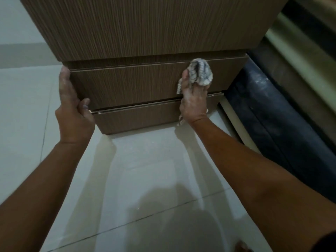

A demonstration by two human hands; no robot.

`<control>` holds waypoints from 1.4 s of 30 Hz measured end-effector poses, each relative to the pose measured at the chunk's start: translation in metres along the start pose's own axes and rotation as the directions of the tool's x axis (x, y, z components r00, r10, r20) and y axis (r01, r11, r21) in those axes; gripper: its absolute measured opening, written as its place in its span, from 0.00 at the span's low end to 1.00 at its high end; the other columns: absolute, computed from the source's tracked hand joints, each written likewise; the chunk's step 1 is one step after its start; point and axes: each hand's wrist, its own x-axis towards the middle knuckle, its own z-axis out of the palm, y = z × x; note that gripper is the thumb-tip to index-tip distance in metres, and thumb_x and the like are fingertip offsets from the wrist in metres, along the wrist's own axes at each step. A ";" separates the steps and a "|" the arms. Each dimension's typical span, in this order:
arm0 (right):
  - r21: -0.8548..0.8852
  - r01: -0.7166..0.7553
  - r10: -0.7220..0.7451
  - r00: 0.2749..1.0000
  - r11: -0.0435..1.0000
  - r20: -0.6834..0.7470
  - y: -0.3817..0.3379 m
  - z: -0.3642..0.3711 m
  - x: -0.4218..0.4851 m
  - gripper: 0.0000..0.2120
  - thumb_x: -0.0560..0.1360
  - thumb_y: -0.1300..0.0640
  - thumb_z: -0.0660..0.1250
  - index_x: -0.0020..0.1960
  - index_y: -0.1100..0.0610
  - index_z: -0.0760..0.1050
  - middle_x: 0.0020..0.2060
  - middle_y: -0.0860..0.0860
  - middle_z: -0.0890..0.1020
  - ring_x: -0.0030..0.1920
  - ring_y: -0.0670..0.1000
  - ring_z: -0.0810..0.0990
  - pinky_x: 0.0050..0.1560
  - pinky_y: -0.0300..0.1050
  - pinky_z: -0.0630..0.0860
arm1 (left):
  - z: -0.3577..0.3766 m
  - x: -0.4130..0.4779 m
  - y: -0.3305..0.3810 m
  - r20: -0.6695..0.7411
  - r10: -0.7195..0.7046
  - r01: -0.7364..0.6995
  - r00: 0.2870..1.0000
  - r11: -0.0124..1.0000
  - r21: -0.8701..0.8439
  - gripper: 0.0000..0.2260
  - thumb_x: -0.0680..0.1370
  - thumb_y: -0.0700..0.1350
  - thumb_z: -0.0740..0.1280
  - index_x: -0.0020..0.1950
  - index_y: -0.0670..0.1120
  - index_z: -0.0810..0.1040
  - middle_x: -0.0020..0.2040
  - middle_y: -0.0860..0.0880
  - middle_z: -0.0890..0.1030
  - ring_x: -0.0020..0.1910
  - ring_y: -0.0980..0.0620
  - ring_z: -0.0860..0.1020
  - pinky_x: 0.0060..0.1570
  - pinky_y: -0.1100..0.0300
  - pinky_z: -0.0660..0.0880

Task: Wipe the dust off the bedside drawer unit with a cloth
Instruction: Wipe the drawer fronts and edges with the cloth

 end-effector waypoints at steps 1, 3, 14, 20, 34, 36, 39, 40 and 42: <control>0.037 -0.082 0.082 0.997 0.996 -0.007 0.008 -0.002 -0.001 0.39 0.68 0.69 0.66 0.76 0.62 0.55 0.72 0.69 0.59 0.72 0.71 0.57 0.66 0.76 0.65 | 0.001 0.000 0.000 -0.009 -0.003 0.003 1.000 1.000 -0.001 0.36 0.78 0.30 0.59 0.82 0.46 0.48 0.80 0.49 0.64 0.73 0.43 0.72 0.66 0.54 0.75; 0.112 -0.217 0.215 0.976 0.970 0.035 0.020 -0.006 -0.003 0.35 0.73 0.68 0.60 0.77 0.63 0.52 0.73 0.73 0.58 0.74 0.74 0.55 0.72 0.70 0.63 | 0.004 -0.001 0.001 -0.022 -0.004 0.004 1.000 1.000 -0.007 0.36 0.78 0.29 0.59 0.82 0.46 0.48 0.80 0.48 0.63 0.73 0.41 0.72 0.70 0.48 0.73; 0.456 -0.646 0.730 0.683 0.612 -0.012 0.059 -0.043 0.028 0.30 0.76 0.69 0.52 0.78 0.66 0.54 0.74 0.66 0.63 0.75 0.61 0.64 0.68 0.19 0.47 | 0.006 -0.005 0.011 -0.067 -0.080 0.078 0.995 0.996 -0.029 0.36 0.78 0.30 0.59 0.82 0.48 0.49 0.79 0.54 0.62 0.76 0.60 0.66 0.73 0.55 0.69; 0.515 -0.667 0.792 0.608 0.539 -0.042 0.041 -0.058 0.015 0.27 0.78 0.66 0.54 0.78 0.64 0.57 0.73 0.65 0.65 0.74 0.58 0.65 0.69 0.23 0.50 | -0.001 -0.017 -0.001 -0.088 -0.302 0.271 0.949 0.927 -0.260 0.29 0.77 0.38 0.71 0.77 0.45 0.64 0.69 0.48 0.77 0.61 0.54 0.81 0.58 0.51 0.81; 0.701 -0.287 0.185 0.958 0.653 0.219 -0.128 -0.063 -0.015 0.24 0.77 0.70 0.56 0.73 0.62 0.66 0.65 0.64 0.71 0.66 0.55 0.73 0.72 0.47 0.70 | 0.000 -0.041 -0.014 0.053 -0.460 0.453 0.886 0.885 0.112 0.09 0.79 0.43 0.70 0.59 0.48 0.81 0.57 0.50 0.82 0.41 0.55 0.81 0.51 0.55 0.82; 0.711 -0.269 0.107 0.958 0.649 0.264 -0.141 -0.066 -0.012 0.24 0.78 0.69 0.56 0.73 0.62 0.67 0.65 0.64 0.71 0.65 0.53 0.73 0.70 0.39 0.69 | 0.000 -0.039 -0.014 0.076 -0.442 0.433 0.894 0.894 0.113 0.08 0.79 0.42 0.70 0.58 0.48 0.80 0.56 0.50 0.82 0.40 0.54 0.81 0.49 0.53 0.82; 0.716 -0.251 0.033 0.952 0.652 0.304 -0.154 -0.067 -0.010 0.24 0.78 0.68 0.57 0.73 0.60 0.67 0.66 0.63 0.70 0.65 0.54 0.73 0.70 0.42 0.70 | -0.001 -0.039 -0.014 0.086 -0.403 0.395 0.911 0.913 0.098 0.07 0.78 0.42 0.71 0.55 0.46 0.80 0.54 0.49 0.81 0.42 0.51 0.82 0.48 0.50 0.82; 0.718 -0.248 0.009 0.948 0.651 0.319 -0.157 -0.066 -0.010 0.24 0.78 0.68 0.58 0.74 0.59 0.67 0.67 0.62 0.70 0.66 0.55 0.72 0.70 0.47 0.71 | -0.001 -0.041 -0.014 0.079 -0.390 0.383 0.917 0.919 0.092 0.06 0.78 0.42 0.71 0.54 0.46 0.79 0.53 0.48 0.81 0.42 0.50 0.82 0.47 0.51 0.82; 0.718 -0.225 -0.045 0.941 0.659 0.336 -0.163 -0.063 -0.011 0.24 0.78 0.69 0.59 0.74 0.57 0.67 0.69 0.61 0.69 0.68 0.55 0.71 0.71 0.48 0.71 | -0.002 -0.049 -0.012 0.063 -0.373 0.368 0.926 0.926 0.079 0.06 0.78 0.42 0.71 0.54 0.44 0.79 0.52 0.47 0.81 0.42 0.51 0.82 0.46 0.54 0.82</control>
